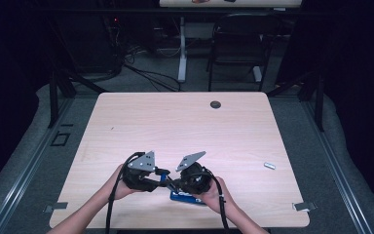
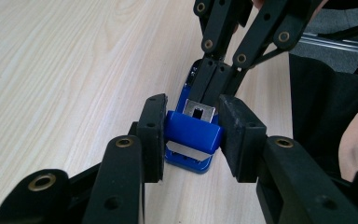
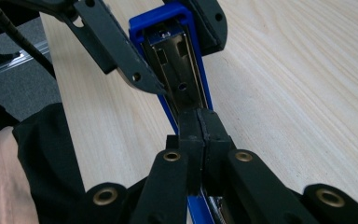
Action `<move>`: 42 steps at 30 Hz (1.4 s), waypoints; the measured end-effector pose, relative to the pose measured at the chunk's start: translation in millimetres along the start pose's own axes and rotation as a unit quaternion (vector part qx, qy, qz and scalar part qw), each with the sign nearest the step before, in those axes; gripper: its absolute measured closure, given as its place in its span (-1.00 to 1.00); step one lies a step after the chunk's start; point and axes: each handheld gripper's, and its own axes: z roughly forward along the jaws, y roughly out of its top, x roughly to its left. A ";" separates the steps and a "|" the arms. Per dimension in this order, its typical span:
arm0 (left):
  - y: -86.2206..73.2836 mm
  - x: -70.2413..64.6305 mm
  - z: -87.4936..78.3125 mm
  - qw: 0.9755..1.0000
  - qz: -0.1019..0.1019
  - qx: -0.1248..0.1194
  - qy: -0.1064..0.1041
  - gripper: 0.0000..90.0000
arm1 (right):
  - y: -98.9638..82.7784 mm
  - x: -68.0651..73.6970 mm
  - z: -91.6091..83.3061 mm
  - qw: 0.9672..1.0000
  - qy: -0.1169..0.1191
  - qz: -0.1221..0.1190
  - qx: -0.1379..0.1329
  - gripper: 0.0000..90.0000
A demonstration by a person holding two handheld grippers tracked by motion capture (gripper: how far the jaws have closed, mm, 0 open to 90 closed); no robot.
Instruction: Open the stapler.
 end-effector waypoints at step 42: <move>-18.9 -0.2 -11.8 0.999 0.021 0.050 0.005 0.46 | -37.0 -38.1 -11.1 0.992 -0.013 0.052 0.118 0.92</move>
